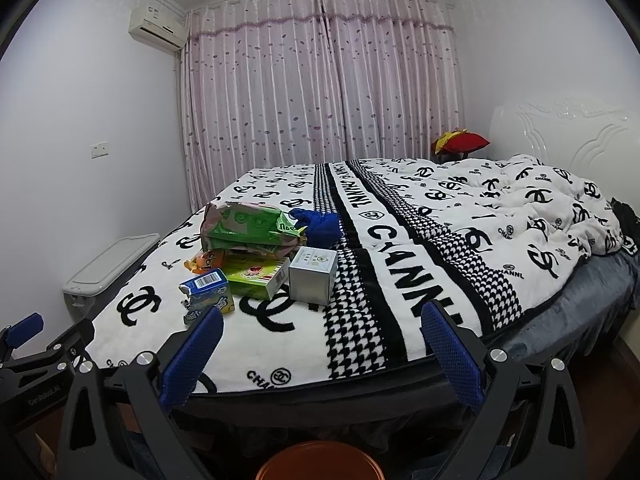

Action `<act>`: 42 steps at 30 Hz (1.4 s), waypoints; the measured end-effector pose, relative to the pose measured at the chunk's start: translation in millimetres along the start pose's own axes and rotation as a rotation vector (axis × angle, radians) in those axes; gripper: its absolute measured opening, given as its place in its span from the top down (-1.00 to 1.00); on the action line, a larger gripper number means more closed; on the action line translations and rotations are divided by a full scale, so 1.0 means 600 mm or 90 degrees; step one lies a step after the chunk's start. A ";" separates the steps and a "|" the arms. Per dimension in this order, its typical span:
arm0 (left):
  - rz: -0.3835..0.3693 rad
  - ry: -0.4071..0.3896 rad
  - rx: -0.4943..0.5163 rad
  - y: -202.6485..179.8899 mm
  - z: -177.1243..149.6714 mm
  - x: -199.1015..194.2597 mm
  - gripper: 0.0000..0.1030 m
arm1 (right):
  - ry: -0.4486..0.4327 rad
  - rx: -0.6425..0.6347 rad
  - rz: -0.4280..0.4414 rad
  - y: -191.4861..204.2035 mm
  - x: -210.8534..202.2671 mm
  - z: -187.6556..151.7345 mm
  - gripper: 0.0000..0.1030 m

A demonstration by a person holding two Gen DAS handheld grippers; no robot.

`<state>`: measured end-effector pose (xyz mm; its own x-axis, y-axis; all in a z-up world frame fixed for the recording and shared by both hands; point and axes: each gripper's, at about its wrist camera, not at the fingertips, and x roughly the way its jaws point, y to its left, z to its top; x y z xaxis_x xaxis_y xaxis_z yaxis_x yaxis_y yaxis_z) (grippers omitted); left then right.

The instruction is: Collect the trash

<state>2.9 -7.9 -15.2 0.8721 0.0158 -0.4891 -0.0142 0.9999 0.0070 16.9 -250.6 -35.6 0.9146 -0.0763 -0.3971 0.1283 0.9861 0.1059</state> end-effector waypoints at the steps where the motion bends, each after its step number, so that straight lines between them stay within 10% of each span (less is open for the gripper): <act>1: 0.000 0.001 0.000 0.000 0.000 0.001 -0.86 | 0.000 0.001 0.000 -0.001 -0.002 0.001 -0.90; 30: -0.013 0.015 0.003 0.001 -0.003 0.021 -0.86 | 0.007 0.001 -0.006 -0.006 0.010 -0.002 -0.90; 42: -0.110 0.011 0.094 -0.023 -0.001 0.188 -0.86 | 0.032 0.028 0.001 -0.023 0.045 -0.021 -0.90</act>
<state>101.6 -20.1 -70.9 0.8468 -0.1544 -0.5090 0.2075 0.9770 0.0489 35.0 -264.2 -59.4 0.8943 -0.0662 -0.4426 0.1445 0.9787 0.1456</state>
